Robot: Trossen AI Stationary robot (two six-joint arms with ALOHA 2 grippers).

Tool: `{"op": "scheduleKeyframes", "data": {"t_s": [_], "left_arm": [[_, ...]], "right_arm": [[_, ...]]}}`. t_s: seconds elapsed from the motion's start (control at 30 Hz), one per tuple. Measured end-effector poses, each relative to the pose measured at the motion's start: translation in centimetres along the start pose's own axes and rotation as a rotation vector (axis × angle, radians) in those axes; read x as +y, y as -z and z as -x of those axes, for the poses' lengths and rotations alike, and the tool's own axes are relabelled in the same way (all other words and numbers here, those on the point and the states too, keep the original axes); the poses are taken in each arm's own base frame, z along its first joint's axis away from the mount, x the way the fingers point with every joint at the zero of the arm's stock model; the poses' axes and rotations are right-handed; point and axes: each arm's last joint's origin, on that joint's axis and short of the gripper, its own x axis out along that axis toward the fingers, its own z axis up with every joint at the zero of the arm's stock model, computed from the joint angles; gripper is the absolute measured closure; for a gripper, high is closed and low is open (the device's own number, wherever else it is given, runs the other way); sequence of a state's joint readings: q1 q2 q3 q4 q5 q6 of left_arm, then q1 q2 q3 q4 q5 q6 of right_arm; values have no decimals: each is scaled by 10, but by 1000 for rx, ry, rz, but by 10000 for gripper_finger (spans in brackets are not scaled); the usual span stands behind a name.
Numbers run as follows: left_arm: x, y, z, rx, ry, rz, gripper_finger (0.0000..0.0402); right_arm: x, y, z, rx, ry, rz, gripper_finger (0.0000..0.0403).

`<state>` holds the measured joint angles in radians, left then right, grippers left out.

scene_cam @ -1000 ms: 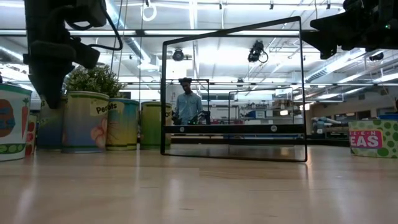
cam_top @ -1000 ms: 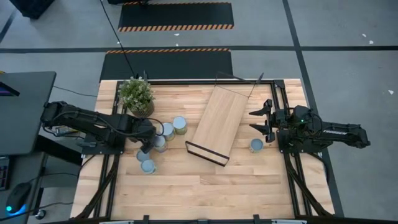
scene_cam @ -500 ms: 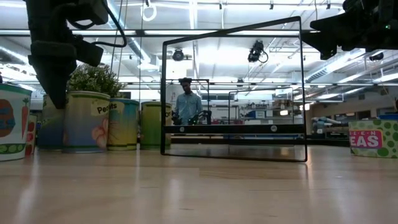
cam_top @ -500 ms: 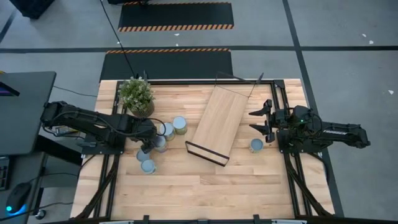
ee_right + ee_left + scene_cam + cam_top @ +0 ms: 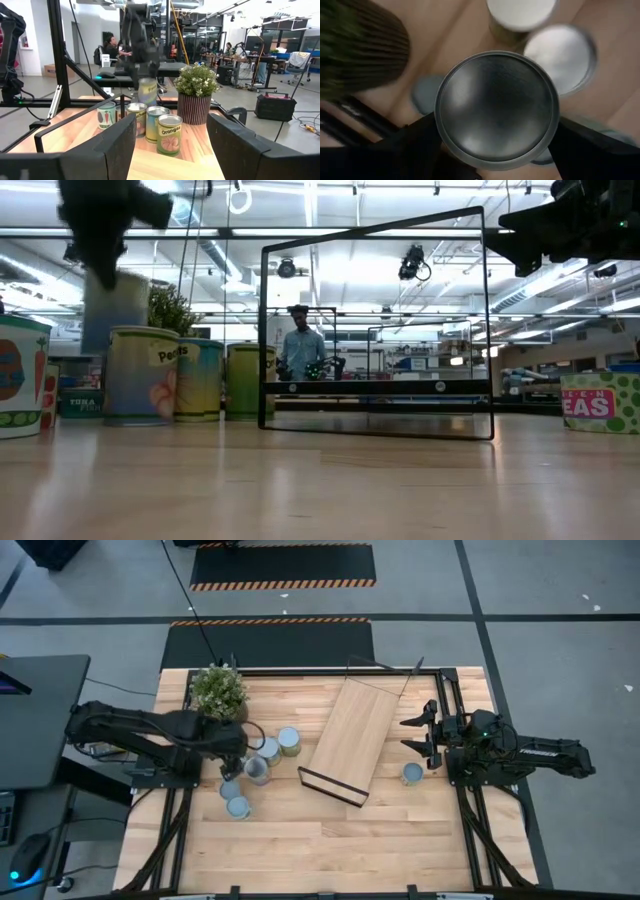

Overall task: Pick and place cans onto a shelf
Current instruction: Put the canned peas on the shelf

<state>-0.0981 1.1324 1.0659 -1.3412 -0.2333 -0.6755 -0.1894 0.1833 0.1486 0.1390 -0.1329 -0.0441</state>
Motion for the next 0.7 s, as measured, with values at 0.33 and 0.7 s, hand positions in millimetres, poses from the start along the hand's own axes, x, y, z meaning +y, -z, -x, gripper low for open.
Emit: {"op": "scheduleKeyframes", "data": {"t_s": [0.33,0.7], "left_arm": [[11,-49,38,-177,22,-1,83],[-7,-170,-16,-95,129,-287,83]], "right_arm": [[0,0,0,-1,0,5,153],[-1,1,-1,10,15,10,153]]}}
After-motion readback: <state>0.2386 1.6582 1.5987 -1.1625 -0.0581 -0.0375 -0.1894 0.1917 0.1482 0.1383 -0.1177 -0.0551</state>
